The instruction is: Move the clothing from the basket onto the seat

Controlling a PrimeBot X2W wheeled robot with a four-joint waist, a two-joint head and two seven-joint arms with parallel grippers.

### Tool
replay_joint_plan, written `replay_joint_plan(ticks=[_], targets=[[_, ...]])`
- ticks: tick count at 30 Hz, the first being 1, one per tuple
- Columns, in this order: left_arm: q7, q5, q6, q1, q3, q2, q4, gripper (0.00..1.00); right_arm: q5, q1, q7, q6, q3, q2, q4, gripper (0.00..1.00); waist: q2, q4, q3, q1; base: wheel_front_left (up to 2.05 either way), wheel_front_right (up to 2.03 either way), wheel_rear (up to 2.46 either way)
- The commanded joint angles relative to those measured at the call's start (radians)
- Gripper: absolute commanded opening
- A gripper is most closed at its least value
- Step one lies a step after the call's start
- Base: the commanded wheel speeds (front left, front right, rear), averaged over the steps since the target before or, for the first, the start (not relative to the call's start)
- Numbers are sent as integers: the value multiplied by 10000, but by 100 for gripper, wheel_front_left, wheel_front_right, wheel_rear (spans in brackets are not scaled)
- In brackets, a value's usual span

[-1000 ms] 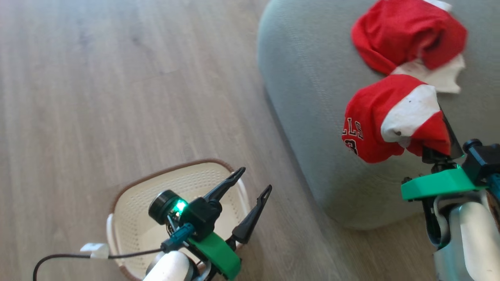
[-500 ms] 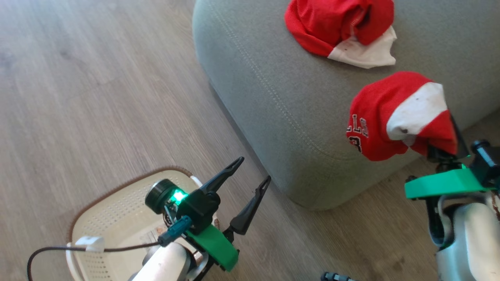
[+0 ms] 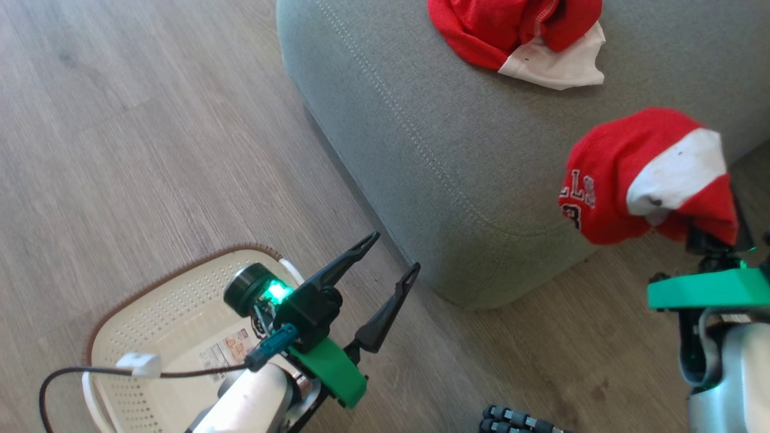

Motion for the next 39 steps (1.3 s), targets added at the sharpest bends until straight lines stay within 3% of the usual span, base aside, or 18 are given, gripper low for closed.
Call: replay_joint_plan(ticks=[1, 9, 18, 25, 33, 39], targets=[[-49, -33, -12, -383, 325, 131, -367, 100, -51, -335, -65, -2, 74, -89, -504, 0, 0, 0, 47, -1, 0, 0, 0], [-49, 89, -12, -427, 518, 385, -503, 100, -606, -1491, -65, -2, -400, -178, -1085, 0, 0, -14, 561, -1, 0, 0, 0], [-49, 228, -12, -840, 174, 846, -694, 100, -47, -3777, -65, -2, -1522, -1622, -429, 0, 0, 452, 1839, -1, 0, 0, 0], [-49, 257, -12, -1333, -129, 1358, -677, 100, 652, -5885, -65, -2, -2201, -2856, 1141, 0, 0, 938, 3024, -1, 0, 0, 0], [-49, 241, -12, -1882, -407, 1881, -774, 100, 558, -8055, -65, -2, -2738, -3686, 3148, 0, 0, 1600, 4202, -1, 0, 0, 0], [-49, 236, -12, -2085, -372, 1967, -867, 100, 27, -9334, -65, -2, -3005, -3866, 4540, 0, 0, 2087, 4817, -1, 0, 0, 0]])
